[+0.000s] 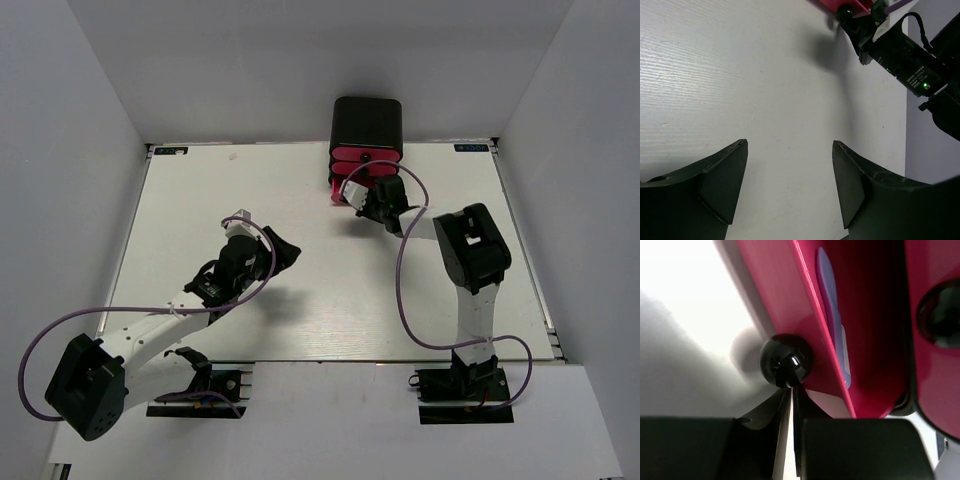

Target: Organize the makeup

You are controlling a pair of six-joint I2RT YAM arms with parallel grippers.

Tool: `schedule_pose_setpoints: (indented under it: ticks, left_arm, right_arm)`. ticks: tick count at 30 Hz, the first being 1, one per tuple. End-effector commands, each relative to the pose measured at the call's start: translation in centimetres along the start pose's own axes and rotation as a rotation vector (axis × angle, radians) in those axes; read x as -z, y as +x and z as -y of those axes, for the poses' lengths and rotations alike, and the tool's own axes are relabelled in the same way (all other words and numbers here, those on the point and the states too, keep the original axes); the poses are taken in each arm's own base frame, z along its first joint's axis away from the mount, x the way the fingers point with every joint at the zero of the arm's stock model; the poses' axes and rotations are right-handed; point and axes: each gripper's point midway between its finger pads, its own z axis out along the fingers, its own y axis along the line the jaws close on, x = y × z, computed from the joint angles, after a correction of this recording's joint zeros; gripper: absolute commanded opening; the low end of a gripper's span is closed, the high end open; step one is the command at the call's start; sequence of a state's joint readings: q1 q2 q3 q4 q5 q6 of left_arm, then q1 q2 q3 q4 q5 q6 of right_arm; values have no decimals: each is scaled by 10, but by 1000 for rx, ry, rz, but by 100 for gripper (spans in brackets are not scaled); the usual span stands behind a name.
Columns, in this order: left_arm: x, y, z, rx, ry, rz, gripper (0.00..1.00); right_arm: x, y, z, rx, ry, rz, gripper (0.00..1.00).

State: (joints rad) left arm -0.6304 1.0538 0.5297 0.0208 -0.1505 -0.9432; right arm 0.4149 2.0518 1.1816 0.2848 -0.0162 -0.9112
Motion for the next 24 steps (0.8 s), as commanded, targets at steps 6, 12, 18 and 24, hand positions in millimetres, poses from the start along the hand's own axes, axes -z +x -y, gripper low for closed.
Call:
schedule_pose_setpoints:
  ticks: [6,12,18,24]
  left_arm:
    - [0,-2,-3,0,-7,12,78]
    - [0,-1,-4,-1,-13,7,78]
    - [1,0,-6,5,-15,8,78]
    - [2,-1,-3,3,-8,11,78]
  right_arm:
    - [-11,-27,59,16,184,51,11]
    - [-25,-24,71,23,224,33,12]
    - [-32,-28,84,43,273,36,12]
    - [-23,-33,78,6,222,43,11]
